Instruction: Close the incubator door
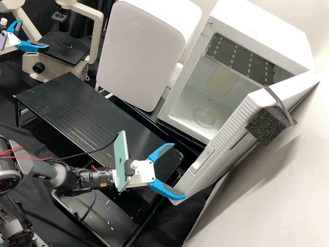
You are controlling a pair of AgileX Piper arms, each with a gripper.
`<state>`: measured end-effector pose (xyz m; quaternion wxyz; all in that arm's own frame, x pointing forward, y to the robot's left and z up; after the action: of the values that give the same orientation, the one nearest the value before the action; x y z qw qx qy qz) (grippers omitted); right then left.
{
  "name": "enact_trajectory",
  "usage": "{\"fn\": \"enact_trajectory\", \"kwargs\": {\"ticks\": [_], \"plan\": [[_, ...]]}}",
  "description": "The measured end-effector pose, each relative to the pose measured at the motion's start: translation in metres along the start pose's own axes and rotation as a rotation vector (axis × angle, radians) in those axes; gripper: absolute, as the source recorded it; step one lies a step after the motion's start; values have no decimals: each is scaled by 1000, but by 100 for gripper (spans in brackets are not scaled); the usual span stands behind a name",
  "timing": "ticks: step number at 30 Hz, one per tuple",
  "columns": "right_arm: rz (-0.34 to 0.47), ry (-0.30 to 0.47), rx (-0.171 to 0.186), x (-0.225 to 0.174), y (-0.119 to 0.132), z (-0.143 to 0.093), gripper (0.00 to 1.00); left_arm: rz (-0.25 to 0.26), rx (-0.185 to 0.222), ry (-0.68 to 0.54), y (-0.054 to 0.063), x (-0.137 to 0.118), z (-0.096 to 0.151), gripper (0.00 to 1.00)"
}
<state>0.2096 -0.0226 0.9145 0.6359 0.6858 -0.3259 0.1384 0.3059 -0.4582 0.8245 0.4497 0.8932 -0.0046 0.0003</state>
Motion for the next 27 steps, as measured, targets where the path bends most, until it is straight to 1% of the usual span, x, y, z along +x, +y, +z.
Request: {"fn": "enact_trajectory", "kwargs": {"ticks": [1,3,5,8,10,11,12,15,17,18,21,24,27], "plan": [[-14,12,26,-4,0,-1,100,0,0,0,0,0,0,100],[-35,37,66,-9,-1,-5,100,0,0,0,0,0,0,100],[-63,69,100,-16,-2,-10,100,0,0,0,0,0,0,100],[-124,136,146,-25,-6,-21,100,0,0,0,0,0,0,100],[-184,194,157,-33,-10,-31,100,0,0,0,0,0,0,100],[-228,252,158,-38,-14,-40,100,0,0,0,0,0,0,100],[-258,289,154,-42,-16,-45,100,0,0,0,0,0,0,100],[-352,443,133,-55,-22,-64,100,0,0,0,0,0,0,100],[-379,492,135,-61,-23,-71,100,0,0,0,0,0,0,100],[-379,510,141,-64,-22,-73,100,0,0,0,0,0,0,100],[-355,536,142,-67,-19,-77,100,0,0,0,0,0,0,100],[-309,515,127,-71,-19,-79,100,0,0,0,0,0,0,100],[-302,503,116,-72,-21,-80,100,0,0,0,0,0,0,100]]}}
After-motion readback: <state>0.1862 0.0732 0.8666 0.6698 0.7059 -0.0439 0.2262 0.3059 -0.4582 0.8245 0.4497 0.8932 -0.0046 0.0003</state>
